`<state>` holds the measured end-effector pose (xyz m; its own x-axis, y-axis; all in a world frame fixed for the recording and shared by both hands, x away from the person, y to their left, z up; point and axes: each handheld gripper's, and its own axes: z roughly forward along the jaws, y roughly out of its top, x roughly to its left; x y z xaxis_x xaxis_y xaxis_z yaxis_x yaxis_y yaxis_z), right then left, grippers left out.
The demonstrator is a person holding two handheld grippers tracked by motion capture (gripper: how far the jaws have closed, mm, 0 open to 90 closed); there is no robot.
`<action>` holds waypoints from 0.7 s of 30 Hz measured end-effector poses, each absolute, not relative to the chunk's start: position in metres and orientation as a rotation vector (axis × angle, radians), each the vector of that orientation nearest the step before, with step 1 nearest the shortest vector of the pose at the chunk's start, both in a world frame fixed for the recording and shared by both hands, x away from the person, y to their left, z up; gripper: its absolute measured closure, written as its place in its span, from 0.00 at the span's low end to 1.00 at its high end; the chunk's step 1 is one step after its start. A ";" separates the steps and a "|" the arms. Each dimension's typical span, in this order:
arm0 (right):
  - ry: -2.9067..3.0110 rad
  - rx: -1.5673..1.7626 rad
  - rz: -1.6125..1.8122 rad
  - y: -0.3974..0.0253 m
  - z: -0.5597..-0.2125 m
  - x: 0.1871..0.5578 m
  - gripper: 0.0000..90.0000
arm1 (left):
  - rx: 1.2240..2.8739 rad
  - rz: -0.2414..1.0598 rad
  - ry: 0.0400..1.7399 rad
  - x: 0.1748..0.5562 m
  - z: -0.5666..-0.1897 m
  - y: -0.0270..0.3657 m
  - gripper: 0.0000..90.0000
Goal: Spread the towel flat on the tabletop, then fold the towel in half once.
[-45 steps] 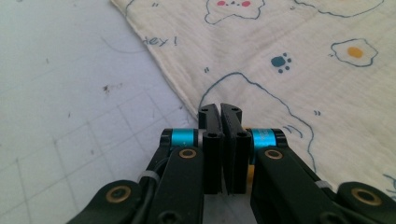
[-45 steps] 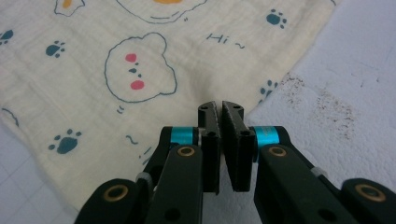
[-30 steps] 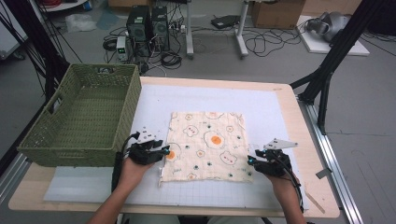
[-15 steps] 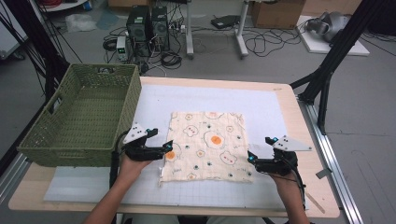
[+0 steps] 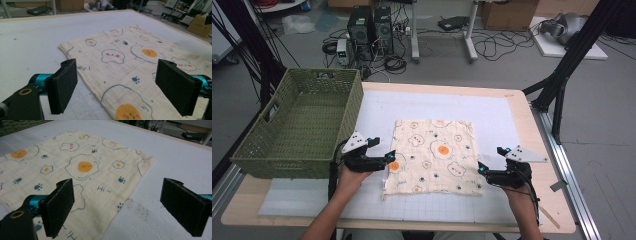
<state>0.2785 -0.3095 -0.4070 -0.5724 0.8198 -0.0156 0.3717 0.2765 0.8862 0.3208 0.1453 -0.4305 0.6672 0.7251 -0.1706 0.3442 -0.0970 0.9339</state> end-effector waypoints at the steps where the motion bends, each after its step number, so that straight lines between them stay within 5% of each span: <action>1: 2.067 1.072 1.251 -0.310 -0.407 0.279 0.13 | 1.699 0.401 0.874 0.321 -0.430 0.145 0.21; 21: 2.058 1.073 1.260 -0.313 -0.405 0.281 0.13 | 1.753 0.369 0.904 0.324 -0.434 0.141 0.24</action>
<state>0.2814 -0.3128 -0.4053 -0.5675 0.8233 -0.0102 0.3650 0.2627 0.8932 0.3238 0.1414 -0.4343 0.6634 0.7262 -0.1802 0.3929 -0.1331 0.9099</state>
